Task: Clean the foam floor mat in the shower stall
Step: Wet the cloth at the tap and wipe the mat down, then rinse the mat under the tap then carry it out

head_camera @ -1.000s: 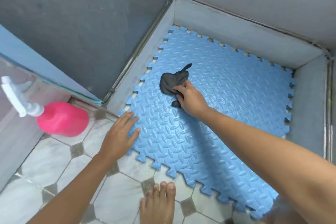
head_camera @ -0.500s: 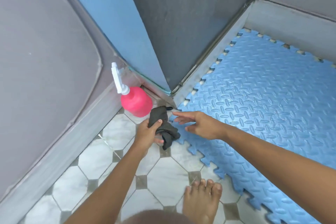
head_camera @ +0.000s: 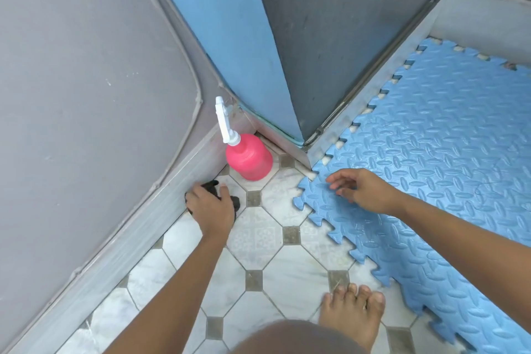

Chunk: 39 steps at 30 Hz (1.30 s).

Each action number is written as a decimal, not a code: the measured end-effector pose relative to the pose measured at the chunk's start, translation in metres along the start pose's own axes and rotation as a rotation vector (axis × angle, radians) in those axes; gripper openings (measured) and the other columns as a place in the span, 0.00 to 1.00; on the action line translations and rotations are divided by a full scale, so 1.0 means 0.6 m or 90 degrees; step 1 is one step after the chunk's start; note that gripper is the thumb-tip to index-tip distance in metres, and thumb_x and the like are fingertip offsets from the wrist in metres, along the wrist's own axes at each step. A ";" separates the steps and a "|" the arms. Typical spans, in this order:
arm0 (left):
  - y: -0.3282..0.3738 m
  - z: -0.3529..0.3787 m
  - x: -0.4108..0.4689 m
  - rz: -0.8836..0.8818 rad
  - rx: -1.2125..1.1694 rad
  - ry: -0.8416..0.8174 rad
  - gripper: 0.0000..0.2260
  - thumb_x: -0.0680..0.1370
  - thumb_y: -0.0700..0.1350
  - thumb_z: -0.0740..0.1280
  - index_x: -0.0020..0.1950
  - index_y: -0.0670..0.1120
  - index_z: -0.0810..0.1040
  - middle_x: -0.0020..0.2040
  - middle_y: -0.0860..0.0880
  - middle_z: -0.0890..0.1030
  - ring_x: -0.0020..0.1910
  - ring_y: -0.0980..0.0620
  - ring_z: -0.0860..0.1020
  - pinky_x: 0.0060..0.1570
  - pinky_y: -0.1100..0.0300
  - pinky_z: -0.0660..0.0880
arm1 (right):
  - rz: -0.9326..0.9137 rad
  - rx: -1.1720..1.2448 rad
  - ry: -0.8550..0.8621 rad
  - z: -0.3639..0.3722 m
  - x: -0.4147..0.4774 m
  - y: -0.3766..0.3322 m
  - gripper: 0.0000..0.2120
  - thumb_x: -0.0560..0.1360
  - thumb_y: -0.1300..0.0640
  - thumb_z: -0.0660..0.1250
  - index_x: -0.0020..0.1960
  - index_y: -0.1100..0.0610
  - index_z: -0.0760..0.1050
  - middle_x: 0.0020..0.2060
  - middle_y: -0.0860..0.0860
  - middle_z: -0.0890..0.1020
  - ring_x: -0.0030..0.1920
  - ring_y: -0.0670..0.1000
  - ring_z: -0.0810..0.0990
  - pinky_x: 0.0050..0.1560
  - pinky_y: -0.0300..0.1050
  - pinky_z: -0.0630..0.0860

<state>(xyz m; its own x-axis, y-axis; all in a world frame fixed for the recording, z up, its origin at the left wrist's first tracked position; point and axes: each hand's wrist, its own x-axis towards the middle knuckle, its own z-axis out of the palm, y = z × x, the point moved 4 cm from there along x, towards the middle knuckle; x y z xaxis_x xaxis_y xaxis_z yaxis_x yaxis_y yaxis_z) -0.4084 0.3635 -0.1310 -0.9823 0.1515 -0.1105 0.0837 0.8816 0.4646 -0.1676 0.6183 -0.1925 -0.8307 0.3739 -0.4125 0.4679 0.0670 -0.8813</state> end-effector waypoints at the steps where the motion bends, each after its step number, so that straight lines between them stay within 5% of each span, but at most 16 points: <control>1: 0.020 0.006 -0.015 0.088 0.042 0.001 0.23 0.80 0.48 0.70 0.71 0.38 0.73 0.64 0.37 0.75 0.66 0.35 0.71 0.63 0.40 0.69 | 0.003 -0.006 0.006 -0.003 -0.003 -0.001 0.15 0.79 0.68 0.66 0.58 0.50 0.80 0.50 0.48 0.84 0.52 0.47 0.83 0.43 0.32 0.75; 4: 0.073 0.069 -0.055 0.257 0.038 -0.193 0.13 0.80 0.46 0.70 0.61 0.41 0.79 0.53 0.46 0.78 0.59 0.41 0.77 0.58 0.46 0.74 | 0.004 -0.032 0.027 -0.019 -0.015 -0.007 0.14 0.79 0.68 0.65 0.58 0.52 0.80 0.50 0.49 0.83 0.50 0.49 0.82 0.41 0.31 0.74; 8: 0.134 0.158 -0.100 0.199 0.010 -0.446 0.25 0.81 0.53 0.70 0.73 0.42 0.72 0.67 0.44 0.76 0.69 0.45 0.74 0.68 0.51 0.71 | 0.022 -0.054 0.054 -0.049 -0.034 -0.009 0.14 0.79 0.67 0.64 0.55 0.50 0.80 0.49 0.49 0.83 0.45 0.46 0.80 0.40 0.32 0.74; 12: 0.168 0.188 -0.120 0.049 -0.061 -0.499 0.34 0.76 0.57 0.74 0.77 0.45 0.68 0.75 0.47 0.71 0.74 0.46 0.71 0.71 0.50 0.71 | 0.040 -0.061 0.095 -0.086 -0.065 -0.010 0.13 0.79 0.66 0.64 0.55 0.50 0.80 0.48 0.49 0.83 0.42 0.48 0.78 0.40 0.43 0.77; 15: 0.188 0.174 -0.116 0.033 -0.059 -0.516 0.35 0.74 0.60 0.75 0.75 0.45 0.70 0.70 0.48 0.75 0.68 0.47 0.75 0.66 0.53 0.73 | 0.050 -0.067 0.123 -0.112 -0.091 -0.019 0.13 0.79 0.66 0.64 0.55 0.50 0.80 0.49 0.50 0.82 0.43 0.48 0.78 0.40 0.43 0.77; 19: 0.251 0.115 -0.107 0.079 -0.070 -0.534 0.31 0.66 0.71 0.68 0.53 0.45 0.83 0.50 0.51 0.80 0.51 0.48 0.81 0.54 0.51 0.76 | 0.044 -0.059 0.169 -0.138 -0.112 -0.049 0.12 0.79 0.64 0.64 0.52 0.47 0.80 0.48 0.49 0.81 0.40 0.47 0.77 0.37 0.44 0.77; 22: 0.295 0.072 -0.127 0.142 -0.049 -0.591 0.23 0.68 0.70 0.70 0.35 0.51 0.72 0.33 0.53 0.71 0.33 0.51 0.71 0.37 0.54 0.64 | 0.031 -0.055 0.208 -0.152 -0.123 -0.085 0.10 0.80 0.63 0.64 0.54 0.50 0.79 0.47 0.48 0.80 0.39 0.46 0.76 0.34 0.39 0.74; 26: 0.356 0.016 -0.159 0.187 -0.150 -0.631 0.24 0.72 0.69 0.70 0.43 0.47 0.82 0.40 0.48 0.76 0.36 0.52 0.74 0.43 0.57 0.65 | -0.013 -0.058 0.263 -0.180 -0.145 -0.140 0.11 0.78 0.63 0.64 0.50 0.47 0.78 0.39 0.47 0.78 0.35 0.44 0.74 0.36 0.38 0.71; 30: 0.439 -0.042 -0.196 0.123 -0.231 -0.755 0.22 0.74 0.71 0.64 0.44 0.53 0.79 0.46 0.47 0.70 0.38 0.51 0.67 0.40 0.55 0.62 | -0.049 -0.057 0.312 -0.233 -0.188 -0.196 0.09 0.76 0.63 0.65 0.50 0.50 0.78 0.36 0.46 0.79 0.34 0.43 0.74 0.37 0.41 0.73; 34: 0.546 -0.071 -0.223 0.243 -0.175 -0.754 0.12 0.83 0.64 0.59 0.54 0.60 0.77 0.55 0.55 0.78 0.41 0.59 0.73 0.36 0.63 0.66 | -0.070 -0.070 0.301 -0.275 -0.226 -0.230 0.07 0.77 0.60 0.67 0.50 0.49 0.79 0.38 0.47 0.80 0.35 0.45 0.75 0.37 0.42 0.73; 39: 0.622 -0.069 -0.226 0.347 -0.022 -0.637 0.21 0.78 0.56 0.73 0.31 0.48 0.71 0.37 0.46 0.71 0.35 0.48 0.67 0.33 0.58 0.61 | -0.085 -0.116 0.357 -0.334 -0.252 -0.284 0.04 0.79 0.57 0.66 0.49 0.48 0.78 0.41 0.47 0.80 0.37 0.48 0.77 0.38 0.45 0.76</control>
<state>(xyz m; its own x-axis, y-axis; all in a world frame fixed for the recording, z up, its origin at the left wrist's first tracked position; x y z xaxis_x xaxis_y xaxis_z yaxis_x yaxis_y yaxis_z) -0.2508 0.6535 0.0938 -0.2405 0.8128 -0.5306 0.4385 0.5787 0.6876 -0.0611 0.7353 0.0663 -0.6227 0.7790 -0.0733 0.4566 0.2857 -0.8426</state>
